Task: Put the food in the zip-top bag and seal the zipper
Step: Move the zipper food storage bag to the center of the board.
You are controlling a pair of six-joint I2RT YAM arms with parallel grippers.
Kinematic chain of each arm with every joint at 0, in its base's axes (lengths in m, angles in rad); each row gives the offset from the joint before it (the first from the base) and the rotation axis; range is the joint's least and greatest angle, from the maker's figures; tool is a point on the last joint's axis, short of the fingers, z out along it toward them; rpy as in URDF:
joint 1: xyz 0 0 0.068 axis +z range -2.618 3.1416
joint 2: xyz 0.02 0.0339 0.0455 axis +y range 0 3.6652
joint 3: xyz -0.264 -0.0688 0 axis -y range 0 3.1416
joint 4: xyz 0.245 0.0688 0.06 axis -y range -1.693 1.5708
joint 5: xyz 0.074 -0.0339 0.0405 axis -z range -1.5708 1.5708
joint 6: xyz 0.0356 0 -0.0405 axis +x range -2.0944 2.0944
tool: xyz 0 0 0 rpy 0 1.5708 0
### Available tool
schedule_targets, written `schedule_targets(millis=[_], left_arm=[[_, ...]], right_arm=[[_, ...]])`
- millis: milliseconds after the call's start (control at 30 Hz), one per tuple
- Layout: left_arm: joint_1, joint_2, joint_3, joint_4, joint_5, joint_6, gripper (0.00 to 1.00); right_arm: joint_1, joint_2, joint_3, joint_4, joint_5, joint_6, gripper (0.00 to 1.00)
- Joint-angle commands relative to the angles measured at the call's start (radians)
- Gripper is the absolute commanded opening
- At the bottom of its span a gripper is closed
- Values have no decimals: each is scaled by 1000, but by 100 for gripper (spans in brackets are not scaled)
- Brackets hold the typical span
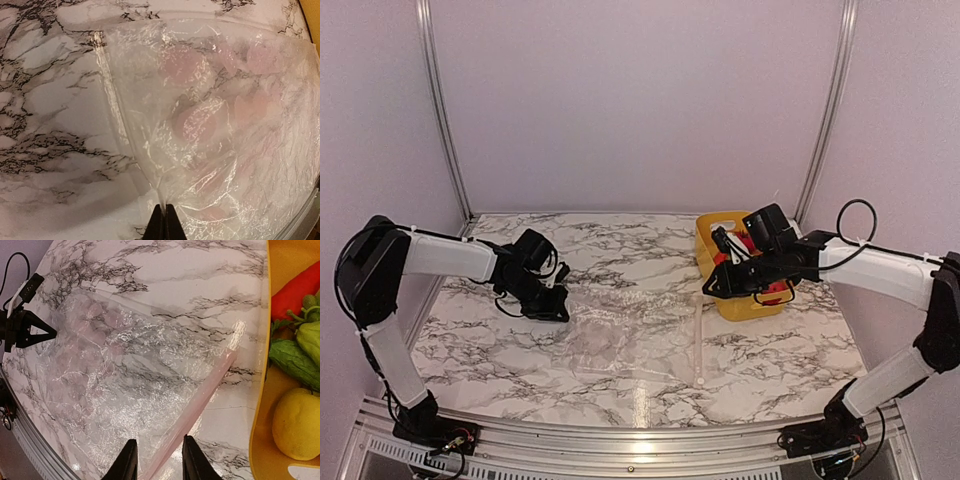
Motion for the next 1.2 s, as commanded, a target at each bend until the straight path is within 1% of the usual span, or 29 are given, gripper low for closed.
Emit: schedule_targets(millis=[0, 67, 167, 200, 300, 333, 400, 467, 500, 533, 600, 633, 733, 800, 867, 933, 967, 1033, 1100, 1167], left_arm=[[17, -53, 38, -113, -91, 97, 0], [23, -72, 54, -184, -179, 173, 0], [56, -83, 61, -284, -370, 273, 0], [78, -93, 49, -288, -419, 281, 0], [166, -114, 40, -263, -467, 263, 0], [188, -106, 55, -266, -514, 254, 2], [207, -70, 102, -285, -632, 251, 33], [207, -27, 176, -328, -769, 231, 58], [208, -12, 213, -352, -863, 206, 68], [209, -5, 246, -366, -956, 191, 72], [207, -6, 307, -382, -1007, 182, 74], [202, -8, 342, -398, -996, 160, 74], [138, -17, 430, -417, -861, 111, 74], [54, -7, 475, -421, -790, 92, 73], [-33, 13, 515, -415, -686, 61, 69], [-107, 43, 557, -401, -585, 18, 65], [-141, 61, 579, -396, -550, -3, 64], [-203, 104, 625, -397, -512, -42, 61], [-257, 149, 667, -400, -482, -56, 59], [-305, 207, 719, -425, -477, -65, 57]], right_arm=[[10, 33, 57, 17, -7, -11, 29], [10, 48, 68, 19, -11, -14, 29], [10, 78, 93, 19, -27, -18, 29], [10, 87, 101, 19, -32, -20, 29], [10, 108, 115, 26, -46, -20, 29], [10, 113, 117, 30, -50, -20, 29], [10, 123, 119, 37, -57, -19, 29], [10, 135, 126, 44, -61, -19, 29], [10, 139, 131, 47, -63, -19, 29], [10, 143, 137, 48, -67, -19, 29], [10, 149, 147, 50, -69, -20, 29], [10, 150, 151, 51, -69, -21, 29], [10, 147, 149, 60, -59, -27, 29], [10, 147, 151, 61, -51, -32, 29], [9, 147, 158, 54, -28, -39, 30], [10, 143, 166, 50, 10, -35, 33], [10, 142, 173, 48, 43, -25, 36], [10, 123, 181, 39, 134, 9, 46], [9, 100, 175, 59, 190, 20, 54], [8, 88, 179, 67, 225, 19, 58]])
